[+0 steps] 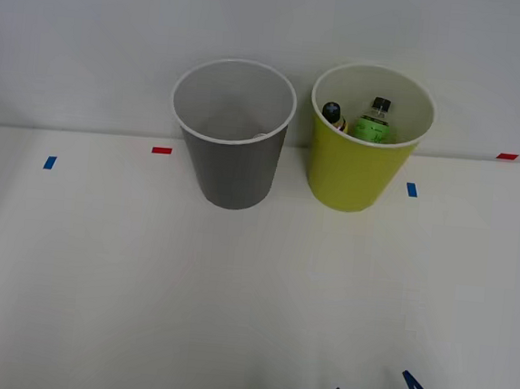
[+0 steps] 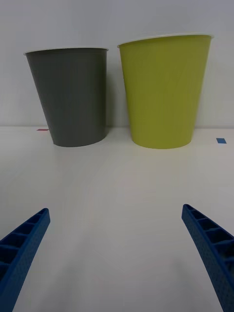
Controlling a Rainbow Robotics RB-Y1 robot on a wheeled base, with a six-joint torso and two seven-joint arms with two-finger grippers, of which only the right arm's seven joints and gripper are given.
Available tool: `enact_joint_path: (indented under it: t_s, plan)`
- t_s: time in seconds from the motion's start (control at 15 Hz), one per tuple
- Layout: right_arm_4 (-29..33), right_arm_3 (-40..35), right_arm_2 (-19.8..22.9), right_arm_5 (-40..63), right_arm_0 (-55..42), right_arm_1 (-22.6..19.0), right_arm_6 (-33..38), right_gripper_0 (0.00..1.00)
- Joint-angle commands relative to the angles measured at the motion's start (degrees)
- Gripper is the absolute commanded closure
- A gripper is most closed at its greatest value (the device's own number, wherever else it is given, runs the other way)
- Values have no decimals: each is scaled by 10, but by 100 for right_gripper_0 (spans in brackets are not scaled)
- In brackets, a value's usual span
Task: Put cans in the gray bin, plastic bottles in the light green bin
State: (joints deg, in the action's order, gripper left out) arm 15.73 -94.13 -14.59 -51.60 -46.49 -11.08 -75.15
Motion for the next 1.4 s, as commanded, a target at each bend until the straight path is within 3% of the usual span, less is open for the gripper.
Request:
enact_joint_path:
  t_s: [0.07, 1.4]
  plan:
    - [0, 0, 0, 0, 0, 0, 0, 6]
    - [0, 0, 0, 0, 0, 0, 0, 6]
